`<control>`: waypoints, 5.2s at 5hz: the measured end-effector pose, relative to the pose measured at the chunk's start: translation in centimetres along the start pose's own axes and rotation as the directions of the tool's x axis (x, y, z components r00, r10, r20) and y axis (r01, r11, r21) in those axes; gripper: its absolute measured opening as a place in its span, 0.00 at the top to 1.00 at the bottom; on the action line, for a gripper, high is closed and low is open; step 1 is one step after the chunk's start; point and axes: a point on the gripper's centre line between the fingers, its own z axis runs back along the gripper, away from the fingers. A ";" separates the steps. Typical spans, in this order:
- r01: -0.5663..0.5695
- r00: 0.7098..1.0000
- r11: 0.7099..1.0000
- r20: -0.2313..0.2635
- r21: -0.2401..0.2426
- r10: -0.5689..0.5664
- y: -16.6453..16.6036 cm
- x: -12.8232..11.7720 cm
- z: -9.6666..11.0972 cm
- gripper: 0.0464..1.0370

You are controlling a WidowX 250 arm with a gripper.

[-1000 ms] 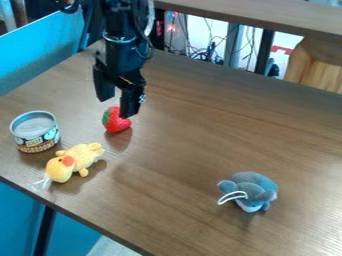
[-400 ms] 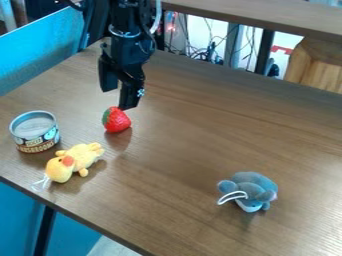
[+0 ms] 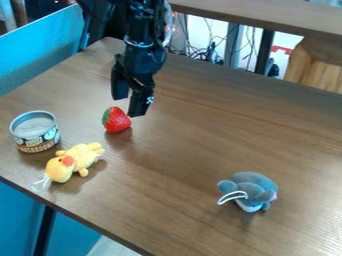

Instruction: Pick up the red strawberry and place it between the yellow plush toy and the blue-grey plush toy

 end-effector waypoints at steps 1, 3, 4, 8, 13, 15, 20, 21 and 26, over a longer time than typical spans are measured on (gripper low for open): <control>0.018 0.991 0.998 -0.134 -0.056 -0.026 -0.2 -0.3 -2.0 0.04; -0.017 0.966 0.997 -0.258 -0.076 -0.004 -0.3 -1.5 -2.4 0.04; -0.024 0.958 0.996 -0.286 -0.088 -0.003 -0.8 -2.1 -3.3 0.07; -0.108 0.991 0.992 -0.090 -0.070 0.101 -1.8 -2.1 -1.3 0.22; 0.061 0.996 0.992 0.078 -0.113 -0.052 -12.5 -6.1 0.0 0.22; 0.111 0.993 0.992 0.050 -0.057 -0.109 -15.3 -7.6 -2.2 0.22; 0.071 0.997 0.997 0.008 -0.043 -0.071 -14.9 -7.2 -0.9 0.03; 0.025 0.999 0.997 0.047 -0.069 -0.022 -14.2 -6.6 2.1 0.03; -0.149 0.952 0.968 0.233 -0.204 0.196 -14.8 2.6 6.0 0.03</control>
